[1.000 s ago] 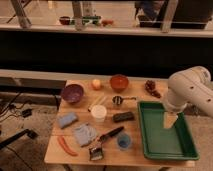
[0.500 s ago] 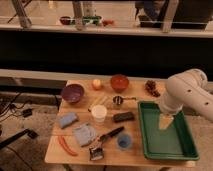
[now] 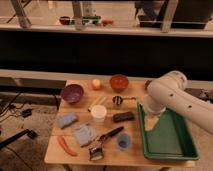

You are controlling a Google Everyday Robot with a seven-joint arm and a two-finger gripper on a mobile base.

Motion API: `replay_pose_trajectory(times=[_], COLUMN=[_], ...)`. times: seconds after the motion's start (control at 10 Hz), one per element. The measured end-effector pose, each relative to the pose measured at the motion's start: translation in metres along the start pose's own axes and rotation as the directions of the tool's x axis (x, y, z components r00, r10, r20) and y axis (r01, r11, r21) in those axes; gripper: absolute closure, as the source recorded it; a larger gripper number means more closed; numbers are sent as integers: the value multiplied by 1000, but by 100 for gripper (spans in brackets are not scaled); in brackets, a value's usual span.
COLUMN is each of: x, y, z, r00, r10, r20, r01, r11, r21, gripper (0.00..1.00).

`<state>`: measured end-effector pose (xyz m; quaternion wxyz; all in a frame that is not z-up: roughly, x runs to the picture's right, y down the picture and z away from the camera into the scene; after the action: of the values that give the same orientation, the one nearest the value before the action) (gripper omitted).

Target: Place brush in paper cup

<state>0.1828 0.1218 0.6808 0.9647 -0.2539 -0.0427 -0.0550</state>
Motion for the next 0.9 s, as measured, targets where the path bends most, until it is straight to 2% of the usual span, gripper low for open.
replay_pose_trajectory(times=[0.3, 0.6, 0.9], x=[-27, -39, -53], y=[0, 3, -5], z=[8, 15, 22], r00=[996, 992, 983], r10=[-80, -111, -145], r20=[29, 64, 115], r01=[80, 112, 144], r11=[997, 994, 989], r21=[-3, -9, 12], gripper=[20, 20, 20])
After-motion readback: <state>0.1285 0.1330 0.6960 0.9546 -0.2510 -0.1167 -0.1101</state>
